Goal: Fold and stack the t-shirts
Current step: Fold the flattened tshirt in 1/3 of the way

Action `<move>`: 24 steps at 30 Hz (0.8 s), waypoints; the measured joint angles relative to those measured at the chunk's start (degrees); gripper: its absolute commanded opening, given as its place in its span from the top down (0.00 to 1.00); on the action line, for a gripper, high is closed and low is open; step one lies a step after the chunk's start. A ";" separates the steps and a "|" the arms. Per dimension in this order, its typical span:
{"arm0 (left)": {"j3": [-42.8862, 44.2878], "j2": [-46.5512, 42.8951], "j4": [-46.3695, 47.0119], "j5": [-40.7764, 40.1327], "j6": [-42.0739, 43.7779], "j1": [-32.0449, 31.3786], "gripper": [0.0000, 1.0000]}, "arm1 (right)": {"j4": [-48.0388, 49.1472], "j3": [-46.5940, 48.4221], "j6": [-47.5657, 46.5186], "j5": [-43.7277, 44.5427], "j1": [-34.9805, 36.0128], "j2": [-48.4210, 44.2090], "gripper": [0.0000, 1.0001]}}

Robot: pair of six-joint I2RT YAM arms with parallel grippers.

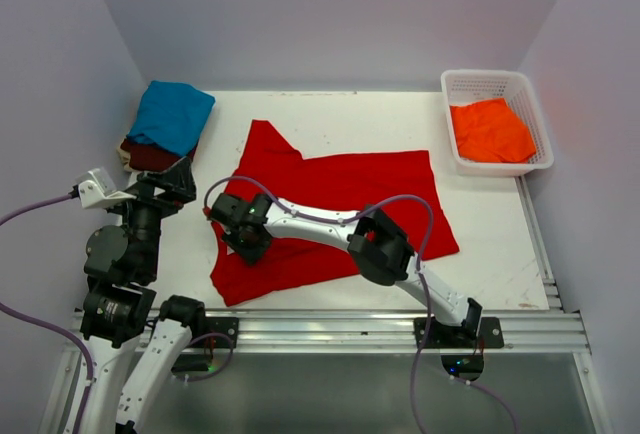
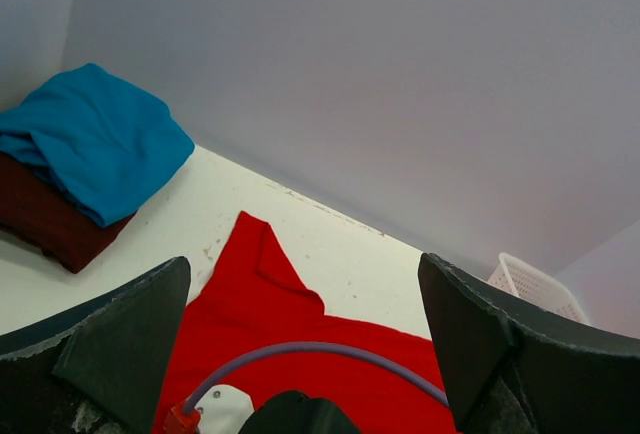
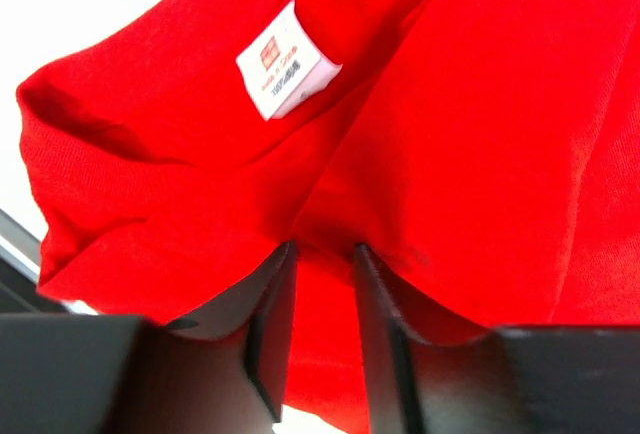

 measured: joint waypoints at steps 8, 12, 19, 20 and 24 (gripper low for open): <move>-0.02 0.00 0.00 -0.20 0.07 0.00 0.00 | -0.26 1.22 0.63 0.48 0.00 1.20 1.00; -0.02 0.02 0.00 -0.17 0.07 0.00 0.00 | -0.24 1.20 0.66 0.63 0.00 1.20 1.00; -0.02 0.02 0.00 -0.15 0.07 0.00 0.00 | 0.44 -1.27 0.68 0.61 0.00 -0.52 1.00; -0.02 0.02 0.00 -0.15 0.09 0.00 0.00 | 0.44 -1.73 0.68 0.61 0.00 -0.92 1.00; -0.02 0.26 -0.02 -0.11 0.07 0.00 0.00 | -0.07 -2.01 0.63 1.07 0.00 -2.36 1.00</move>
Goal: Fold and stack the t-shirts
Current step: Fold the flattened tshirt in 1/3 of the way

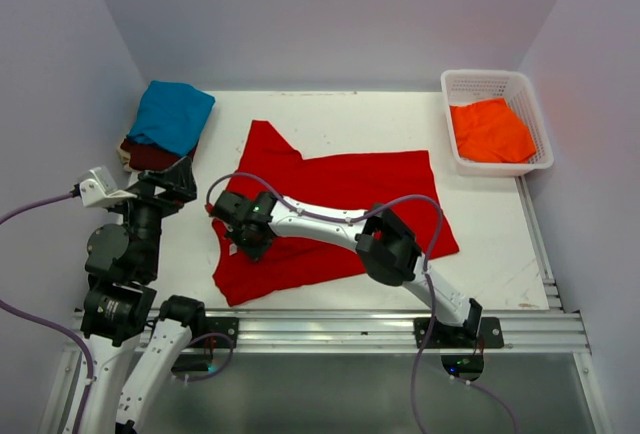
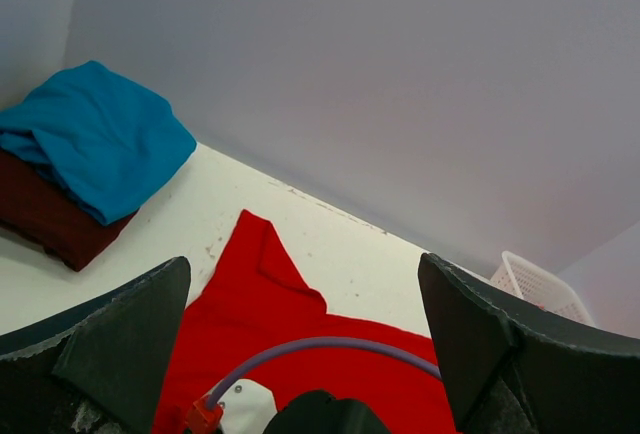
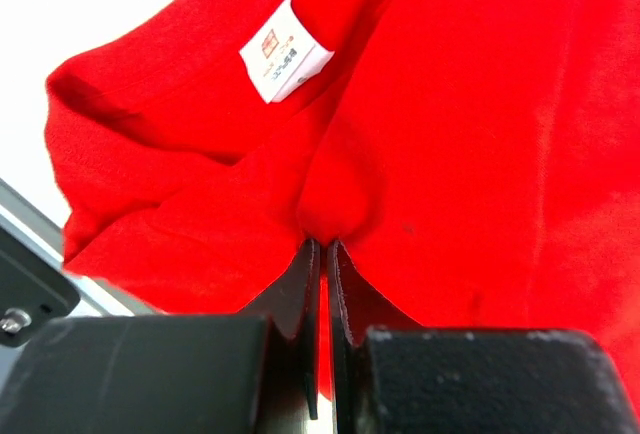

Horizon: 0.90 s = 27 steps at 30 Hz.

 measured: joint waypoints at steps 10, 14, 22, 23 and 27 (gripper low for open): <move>0.02 0.31 -0.48 0.17 0.09 0.00 0.00 | -0.61 0.07 -0.02 2.67 -0.48 -1.81 1.00; 0.17 0.35 -1.20 0.15 0.15 0.00 0.00 | -0.76 0.07 -0.02 3.67 -1.77 -1.81 0.99; 0.66 0.55 -1.84 0.17 0.96 0.00 0.00 | -0.83 0.02 0.04 2.86 -4.26 -1.81 0.87; 0.66 0.59 -1.86 0.20 0.98 0.00 0.00 | -0.81 0.02 0.09 2.36 -4.35 -1.81 0.87; 0.83 0.87 -1.88 0.22 1.03 0.00 0.00 | -0.15 -0.57 0.55 0.85 -4.22 -1.81 0.76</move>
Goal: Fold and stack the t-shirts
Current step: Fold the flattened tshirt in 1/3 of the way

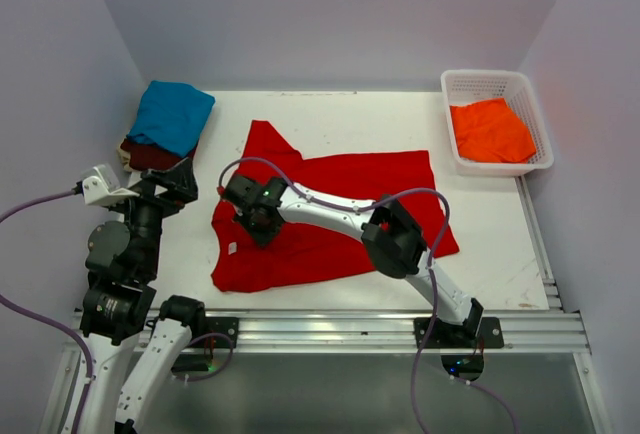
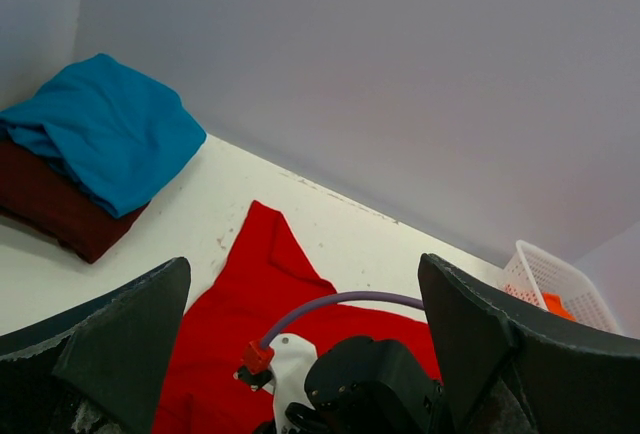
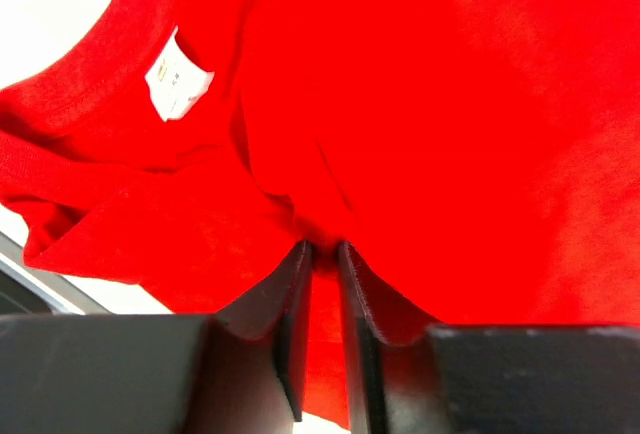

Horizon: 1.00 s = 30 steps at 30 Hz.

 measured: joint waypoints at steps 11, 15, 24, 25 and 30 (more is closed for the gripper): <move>0.00 0.20 0.00 -0.02 0.37 0.00 0.00 | 1.18 -1.57 0.57 -3.39 0.13 0.00 0.85; 0.00 0.31 0.00 -0.02 0.37 0.00 0.00 | 1.42 -1.92 0.92 -3.43 0.13 0.00 1.00; 0.00 0.59 0.02 0.07 0.37 0.00 0.00 | 1.42 -1.92 0.94 -3.37 0.13 -0.02 0.84; 0.00 0.59 0.02 0.13 0.37 0.00 0.00 | 1.40 -1.92 0.94 -3.37 0.13 -0.04 0.80; 0.00 0.61 0.00 0.22 0.37 0.00 0.00 | 1.36 -1.92 0.76 -3.32 0.13 -0.17 0.78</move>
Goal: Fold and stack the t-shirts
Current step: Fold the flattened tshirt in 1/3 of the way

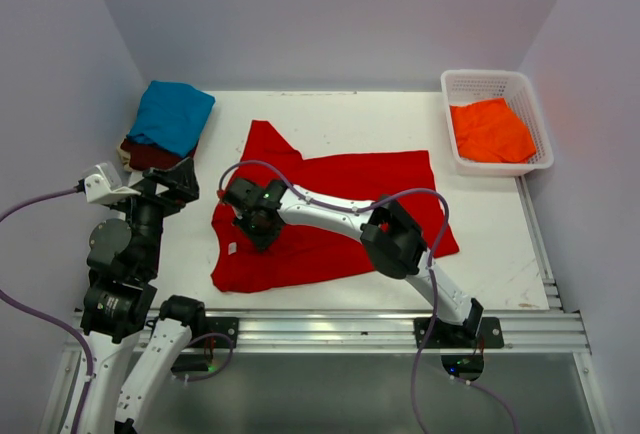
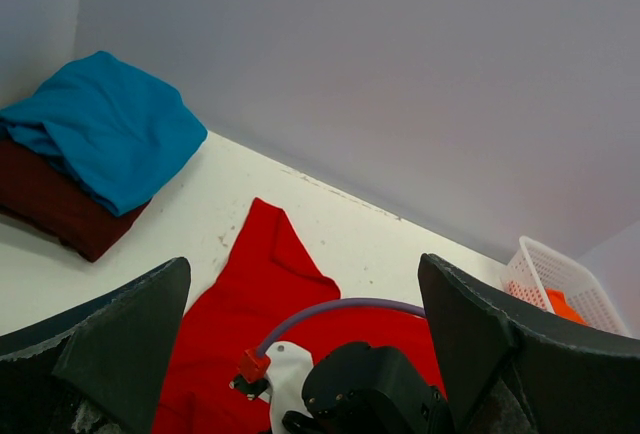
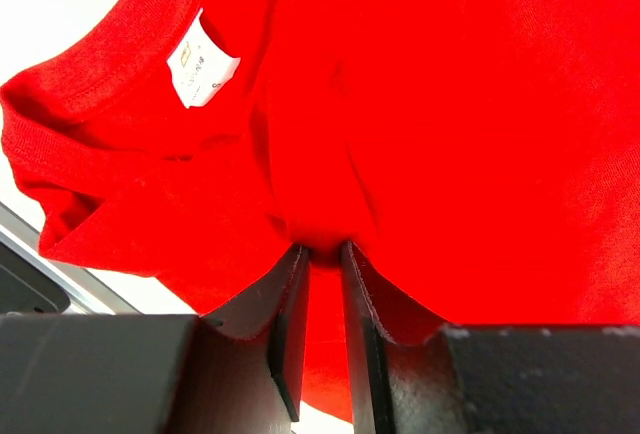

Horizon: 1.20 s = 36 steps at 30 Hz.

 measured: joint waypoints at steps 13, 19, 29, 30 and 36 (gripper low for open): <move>0.00 0.00 0.02 0.02 0.00 0.00 0.00 | -0.04 0.00 -0.24 -0.04 0.00 -0.28 1.00; 0.00 0.00 0.00 0.04 0.00 0.00 0.00 | -0.04 -0.72 -0.24 -0.35 0.00 -2.36 0.99; 0.00 0.02 0.02 0.20 0.00 0.00 0.00 | -0.11 -1.36 -0.72 -1.40 0.00 -6.58 0.84; 0.00 0.02 0.02 0.20 0.00 0.00 0.00 | -0.24 -1.36 -0.74 -1.46 0.00 -6.58 0.85; 0.00 0.04 0.00 0.17 0.00 0.00 0.00 | -0.50 -1.36 -0.90 -1.49 0.00 -6.58 1.00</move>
